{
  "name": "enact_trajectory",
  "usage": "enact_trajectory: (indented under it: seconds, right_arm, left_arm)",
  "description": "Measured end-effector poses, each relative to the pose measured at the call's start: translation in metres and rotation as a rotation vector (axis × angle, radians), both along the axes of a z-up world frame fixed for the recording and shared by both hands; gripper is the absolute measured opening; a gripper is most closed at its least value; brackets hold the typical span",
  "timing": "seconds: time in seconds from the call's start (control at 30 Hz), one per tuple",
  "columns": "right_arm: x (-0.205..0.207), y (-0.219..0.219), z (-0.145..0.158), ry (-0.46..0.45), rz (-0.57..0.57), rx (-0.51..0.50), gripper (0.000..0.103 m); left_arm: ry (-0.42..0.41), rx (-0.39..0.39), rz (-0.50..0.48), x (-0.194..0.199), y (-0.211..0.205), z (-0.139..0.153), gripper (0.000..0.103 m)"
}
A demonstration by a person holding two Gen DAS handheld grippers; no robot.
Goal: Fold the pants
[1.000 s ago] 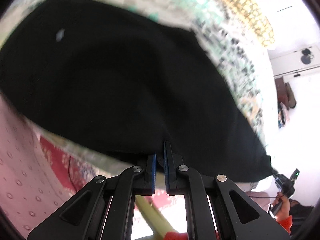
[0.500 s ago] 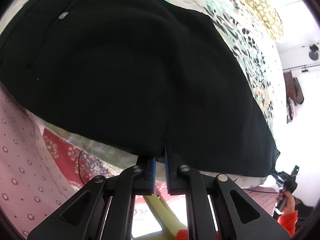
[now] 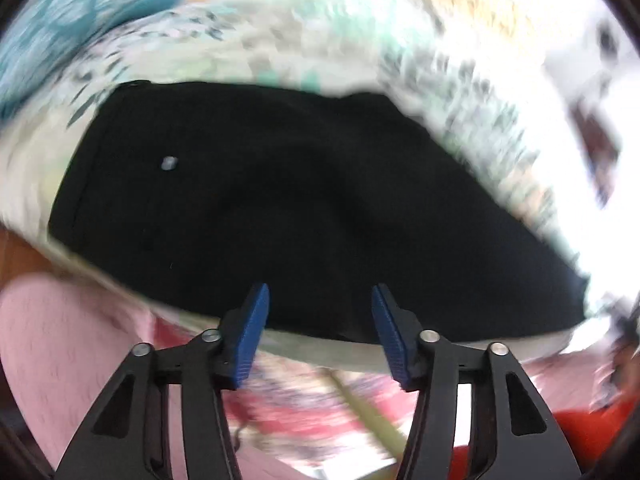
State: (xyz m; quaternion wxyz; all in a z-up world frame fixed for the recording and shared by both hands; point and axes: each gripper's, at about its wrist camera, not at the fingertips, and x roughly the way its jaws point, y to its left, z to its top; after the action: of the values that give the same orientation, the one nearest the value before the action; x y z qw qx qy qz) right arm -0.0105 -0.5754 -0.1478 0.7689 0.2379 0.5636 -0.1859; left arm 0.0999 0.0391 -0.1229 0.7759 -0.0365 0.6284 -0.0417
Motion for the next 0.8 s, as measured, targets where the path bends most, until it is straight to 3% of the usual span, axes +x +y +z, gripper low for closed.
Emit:
enact_trajectory:
  seconds: [0.03, 0.07, 0.1, 0.17, 0.2, 0.3, 0.37, 0.4, 0.47, 0.53, 0.57, 0.6, 0.7, 0.73, 0.8]
  right_arm:
    - [0.006, -0.001, -0.014, 0.062, 0.019, 0.007, 0.076]
    - [0.009, -0.003, -0.029, 0.137, 0.019, 0.008, 0.076]
    - [0.01, -0.007, -0.036, 0.174, 0.01, 0.029, 0.076]
    - [0.015, -0.005, -0.037, 0.188, 0.032, 0.023, 0.076]
    - [0.017, -0.004, -0.037, 0.195, 0.045, 0.006, 0.076]
    - [0.021, -0.001, -0.04, 0.204, 0.043, 0.007, 0.077]
    - [0.023, -0.001, -0.038, 0.194, 0.03, 0.004, 0.077]
    - [0.023, 0.0, -0.033, 0.173, 0.02, -0.012, 0.077]
    - [0.024, 0.003, -0.024, 0.132, 0.023, -0.048, 0.077]
    - [0.026, 0.005, -0.026, 0.133, 0.026, -0.031, 0.077]
    - [0.027, 0.004, -0.029, 0.143, 0.022, -0.018, 0.077]
    - [0.028, 0.005, -0.031, 0.151, 0.021, -0.012, 0.077]
    - [0.027, 0.005, -0.034, 0.169, 0.042, -0.004, 0.077]
    - [0.025, 0.005, -0.036, 0.168, 0.044, -0.004, 0.077]
    - [0.028, 0.006, -0.037, 0.163, 0.044, -0.007, 0.077]
  left_arm:
    - [0.052, 0.098, -0.004, 0.006, -0.002, -0.017, 0.035]
    - [0.095, 0.149, 0.005, 0.008, 0.005, -0.03, 0.035]
    - [0.105, 0.098, 0.026, 0.008, 0.017, -0.032, 0.037]
    - [0.136, 0.117, 0.037, 0.007, 0.028, -0.026, 0.04]
    - [0.135, 0.16, 0.026, 0.006, 0.031, -0.023, 0.048]
    - [0.12, 0.292, 0.025, 0.001, 0.04, -0.021, 0.041]
    - [0.075, 0.225, 0.06, -0.003, 0.049, -0.009, 0.042]
    - [0.022, 0.152, 0.082, -0.005, 0.051, 0.003, 0.045]
    - [-0.055, 0.089, 0.076, -0.007, 0.05, 0.019, 0.06]
    - [-0.131, 0.082, 0.042, 0.003, 0.033, 0.027, 0.088]
    - [-0.146, 0.092, 0.018, 0.012, 0.023, 0.024, 0.091]
    - [-0.134, 0.107, -0.009, 0.02, 0.015, 0.014, 0.091]
    - [0.04, 0.177, 0.006, 0.044, 0.008, -0.03, 0.078]
    - [0.017, 0.171, 0.006, 0.046, 0.005, -0.025, 0.076]
    - [-0.05, 0.054, -0.026, 0.054, -0.01, -0.003, 0.075]
